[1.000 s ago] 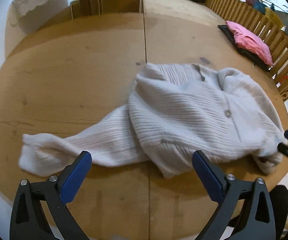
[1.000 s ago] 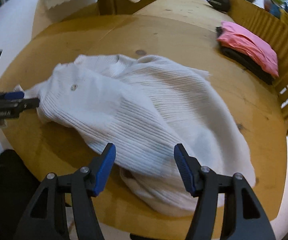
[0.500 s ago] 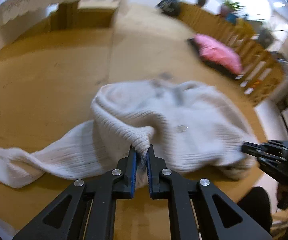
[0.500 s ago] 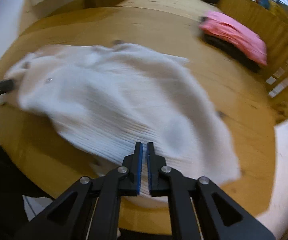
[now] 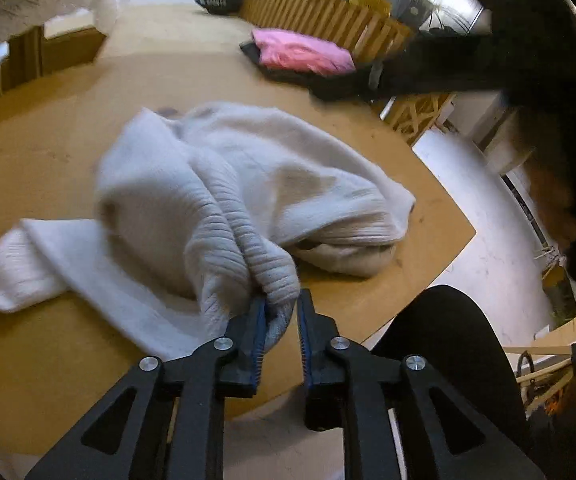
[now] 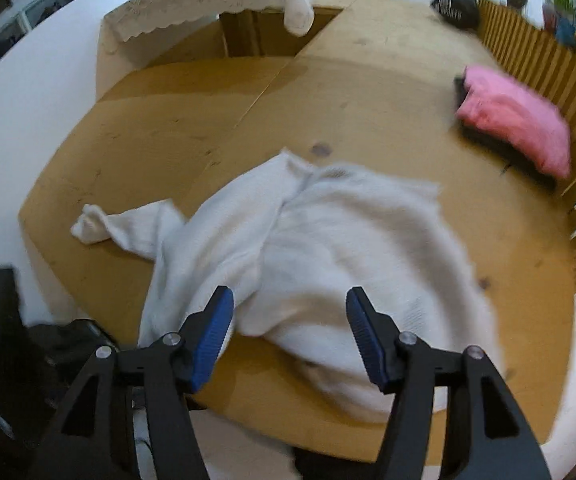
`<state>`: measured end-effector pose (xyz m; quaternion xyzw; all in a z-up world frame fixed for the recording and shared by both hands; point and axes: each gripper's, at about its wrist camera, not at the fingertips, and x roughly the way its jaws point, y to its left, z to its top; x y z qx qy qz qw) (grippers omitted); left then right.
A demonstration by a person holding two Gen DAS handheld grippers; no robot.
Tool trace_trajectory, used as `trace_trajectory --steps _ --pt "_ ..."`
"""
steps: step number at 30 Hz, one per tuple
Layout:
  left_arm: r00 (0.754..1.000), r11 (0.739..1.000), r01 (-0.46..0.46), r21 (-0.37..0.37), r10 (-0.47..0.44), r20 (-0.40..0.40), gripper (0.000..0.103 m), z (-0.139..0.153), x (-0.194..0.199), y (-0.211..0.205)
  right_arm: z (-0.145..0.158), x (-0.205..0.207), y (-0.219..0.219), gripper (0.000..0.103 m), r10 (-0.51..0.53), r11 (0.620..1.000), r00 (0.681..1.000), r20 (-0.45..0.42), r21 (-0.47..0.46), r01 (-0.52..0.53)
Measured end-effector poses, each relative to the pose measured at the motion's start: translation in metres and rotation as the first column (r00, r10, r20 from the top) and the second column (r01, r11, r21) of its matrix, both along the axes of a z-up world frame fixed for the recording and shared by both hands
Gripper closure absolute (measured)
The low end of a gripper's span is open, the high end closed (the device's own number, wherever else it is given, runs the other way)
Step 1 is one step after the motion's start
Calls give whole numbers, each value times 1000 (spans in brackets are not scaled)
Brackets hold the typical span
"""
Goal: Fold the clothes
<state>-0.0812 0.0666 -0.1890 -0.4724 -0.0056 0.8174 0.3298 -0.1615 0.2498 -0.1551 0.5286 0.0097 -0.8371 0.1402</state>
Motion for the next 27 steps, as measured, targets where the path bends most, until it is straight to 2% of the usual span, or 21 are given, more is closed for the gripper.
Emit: trace_trajectory --steps 2,7,9,12,14,17,19,21,22,24,27 --pt "999 1000 -19 -24 18 -40 70 14 3 -26 -14 6 -3 45 -21 998 999 37 -52 23" --pt "992 987 -105 -125 95 -85 70 29 -1 -93 -40 18 -16 45 -79 977 988 131 -185 103" --pt "987 978 -141 -150 129 -91 70 29 -5 -111 -46 17 -26 45 -89 967 984 153 -222 122" --pt "982 970 -177 -164 161 -102 70 25 -10 -125 -42 15 -47 45 -88 961 986 142 -250 122" --pt "979 969 -189 -161 173 -107 70 23 -13 -129 -42 10 -61 45 -69 966 986 149 -236 103" --pt "975 966 -207 -157 190 -114 70 19 -17 -134 -55 -3 -76 45 -86 980 979 183 -164 117" --pt "975 967 -202 -156 185 -120 70 17 -20 -133 -71 -12 -80 46 -95 980 972 214 -150 128" --pt "977 968 -193 -157 174 -127 70 16 -23 -130 -82 -15 -81 75 -86 982 971 222 -146 121" --pt "976 968 -192 -158 173 -130 70 16 -24 -129 -87 -15 -81 96 -76 983 971 227 -147 112" --pt "976 968 -193 -158 172 -135 70 18 -28 -128 -86 -10 -75 96 -49 973 971 236 -209 100" --pt "976 969 -183 -166 159 -150 70 23 -34 -127 -52 13 -51 97 -19 975 986 168 -217 56"
